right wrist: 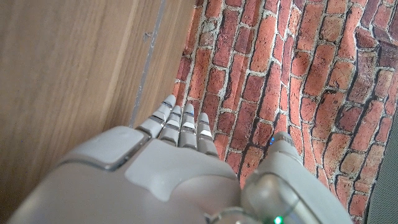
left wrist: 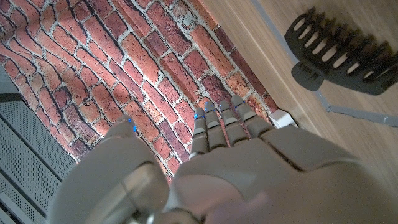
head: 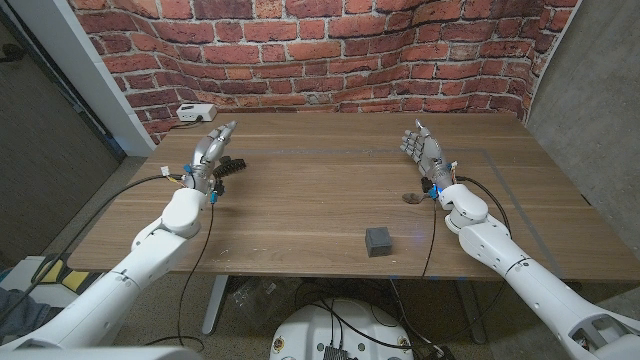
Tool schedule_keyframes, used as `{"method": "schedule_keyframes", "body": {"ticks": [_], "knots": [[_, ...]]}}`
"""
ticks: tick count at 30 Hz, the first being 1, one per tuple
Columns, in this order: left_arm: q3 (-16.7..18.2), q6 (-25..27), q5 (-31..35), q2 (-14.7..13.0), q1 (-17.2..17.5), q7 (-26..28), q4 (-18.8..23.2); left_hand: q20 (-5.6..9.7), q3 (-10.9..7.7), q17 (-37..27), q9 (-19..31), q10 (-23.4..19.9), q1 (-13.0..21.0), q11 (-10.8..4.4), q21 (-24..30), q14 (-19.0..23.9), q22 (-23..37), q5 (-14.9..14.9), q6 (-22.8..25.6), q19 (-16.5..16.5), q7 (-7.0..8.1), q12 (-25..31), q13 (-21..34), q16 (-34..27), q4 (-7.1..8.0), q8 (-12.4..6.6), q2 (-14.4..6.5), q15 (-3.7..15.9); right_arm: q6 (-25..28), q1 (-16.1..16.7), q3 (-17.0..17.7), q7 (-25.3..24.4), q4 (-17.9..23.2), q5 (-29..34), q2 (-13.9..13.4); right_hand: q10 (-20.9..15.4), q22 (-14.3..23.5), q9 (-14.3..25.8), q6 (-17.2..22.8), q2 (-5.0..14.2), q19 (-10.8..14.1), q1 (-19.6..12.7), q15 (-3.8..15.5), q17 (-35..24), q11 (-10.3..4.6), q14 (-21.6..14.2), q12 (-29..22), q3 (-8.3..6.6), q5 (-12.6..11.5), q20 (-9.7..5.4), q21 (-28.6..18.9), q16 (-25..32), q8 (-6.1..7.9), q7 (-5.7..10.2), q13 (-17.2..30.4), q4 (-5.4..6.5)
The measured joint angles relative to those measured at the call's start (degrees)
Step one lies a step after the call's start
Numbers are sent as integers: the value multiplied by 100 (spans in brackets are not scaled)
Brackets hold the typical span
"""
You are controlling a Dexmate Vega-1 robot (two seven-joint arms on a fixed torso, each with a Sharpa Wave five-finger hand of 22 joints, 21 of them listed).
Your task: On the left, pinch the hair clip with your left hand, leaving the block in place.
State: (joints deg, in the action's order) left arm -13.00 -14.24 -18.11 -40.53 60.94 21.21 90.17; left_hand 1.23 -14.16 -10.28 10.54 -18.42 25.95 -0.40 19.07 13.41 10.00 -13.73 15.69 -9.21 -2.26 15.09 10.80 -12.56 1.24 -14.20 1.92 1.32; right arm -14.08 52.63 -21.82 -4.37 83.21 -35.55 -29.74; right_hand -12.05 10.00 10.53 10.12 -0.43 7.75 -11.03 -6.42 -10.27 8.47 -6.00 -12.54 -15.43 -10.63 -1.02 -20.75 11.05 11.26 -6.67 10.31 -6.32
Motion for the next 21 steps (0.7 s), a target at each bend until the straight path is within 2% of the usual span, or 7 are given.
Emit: {"method": "schedule_keyframes", "body": {"ticks": [14, 20, 21], "knots": [[148, 175, 297, -275, 63, 127, 29, -20, 0, 0, 0, -114, 38, -31, 0, 137, 0, 34, 107, -105, 1, 0, 0, 0, 1, -1, 7, 28, 128, 34, -16, -65, 96, 14, -40, -30, 0, 0, 0, 23, 21, -23, 7, 0, 29, -6, 0, 0, 0, -21, 23, 0, 0, 1, 0, 0], [153, 420, 541, -417, 59, 292, 110, -18, -25, 1, 0, -238, 91, -51, 0, 235, -1, 48, 214, -230, 29, 0, 0, 0, -24, -21, -45, 31, 162, 65, -16, -88, 136, 15, -58, -30, 0, -1, 0, 23, 20, -23, 7, 0, 29, -7, 0, -25, 0, -21, 23, 0, 0, 1, 0, -25], [153, 594, 673, -455, 59, 381, 149, -21, -25, 1, 0, -247, 91, -43, 0, 236, -1, 48, 214, -247, 30, 0, 0, 0, -24, -21, -45, 31, 166, 73, -16, -91, 149, 16, -64, -30, 0, 0, 0, 23, 20, -23, 7, 0, 30, -7, 0, -24, 0, -21, 23, 0, 0, 1, 0, -24]]}}
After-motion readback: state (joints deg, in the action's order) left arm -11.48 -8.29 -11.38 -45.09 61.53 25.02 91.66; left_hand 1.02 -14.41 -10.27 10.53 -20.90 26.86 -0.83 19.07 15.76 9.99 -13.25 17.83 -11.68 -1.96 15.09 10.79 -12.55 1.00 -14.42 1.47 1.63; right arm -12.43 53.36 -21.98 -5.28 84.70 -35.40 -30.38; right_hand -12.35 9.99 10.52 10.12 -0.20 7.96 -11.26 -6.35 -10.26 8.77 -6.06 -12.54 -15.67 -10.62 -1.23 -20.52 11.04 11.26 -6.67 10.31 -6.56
